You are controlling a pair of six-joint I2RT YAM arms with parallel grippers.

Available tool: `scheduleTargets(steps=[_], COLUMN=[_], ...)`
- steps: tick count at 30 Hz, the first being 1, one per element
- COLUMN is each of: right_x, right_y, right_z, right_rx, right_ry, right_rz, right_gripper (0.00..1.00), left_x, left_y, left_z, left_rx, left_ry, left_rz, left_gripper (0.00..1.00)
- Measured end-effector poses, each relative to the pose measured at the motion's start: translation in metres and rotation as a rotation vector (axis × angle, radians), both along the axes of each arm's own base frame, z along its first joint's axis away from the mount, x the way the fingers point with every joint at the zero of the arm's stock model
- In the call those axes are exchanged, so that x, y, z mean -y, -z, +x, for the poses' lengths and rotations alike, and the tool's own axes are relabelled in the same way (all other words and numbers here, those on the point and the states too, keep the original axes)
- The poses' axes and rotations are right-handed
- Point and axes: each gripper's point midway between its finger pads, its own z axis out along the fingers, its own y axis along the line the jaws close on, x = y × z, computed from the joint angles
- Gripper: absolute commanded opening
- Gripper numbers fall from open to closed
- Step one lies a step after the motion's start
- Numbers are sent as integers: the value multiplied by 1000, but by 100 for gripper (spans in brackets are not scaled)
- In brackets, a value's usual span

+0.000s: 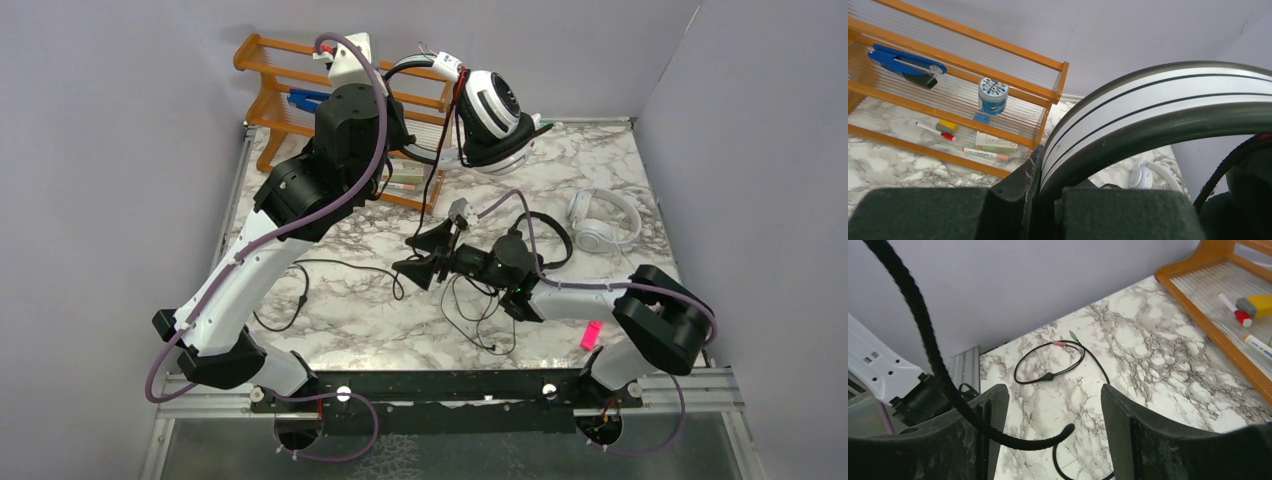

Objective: Wrap the headphones
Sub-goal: Wrap the headphones cable around the headphones.

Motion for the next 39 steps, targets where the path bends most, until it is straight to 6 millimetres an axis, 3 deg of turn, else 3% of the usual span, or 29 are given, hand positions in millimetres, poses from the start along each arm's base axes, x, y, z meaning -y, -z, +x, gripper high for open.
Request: scheduleTargets(steps=[4, 11, 13, 18, 24, 26, 33, 39], right_x=[-8, -19, -21, -24, 0, 10, 34, 55], right_y=[14, 10, 12, 31, 61, 62, 35, 49], right_z=[12, 30, 33, 36, 17, 8, -24, -43], right_rx=[-4, 14, 15, -18, -99, -108, -46, -44], right_ry=[29, 71, 80, 85, 87, 79, 15, 1], right_rz=[6, 70, 83, 84, 50, 39, 57, -14], right_gripper=[72, 68, 60, 28, 1, 0, 0, 0], left_x=[0, -2, -3, -9, -25, -29, -30, -31], left_y=[0, -3, -5, -12, -22, -22, -9, -15], left_z=[-1, -3, -4, -10, -19, -20, -14, -10], left_rx=[0, 4, 6, 17, 42, 46, 39, 63], left_ry=[1, 7, 8, 7, -20, -34, -69, -90], left_rz=[0, -12, -19, -46, -66, -67, -42, -55], left_gripper=[0, 0, 0, 0, 0, 0, 0, 0])
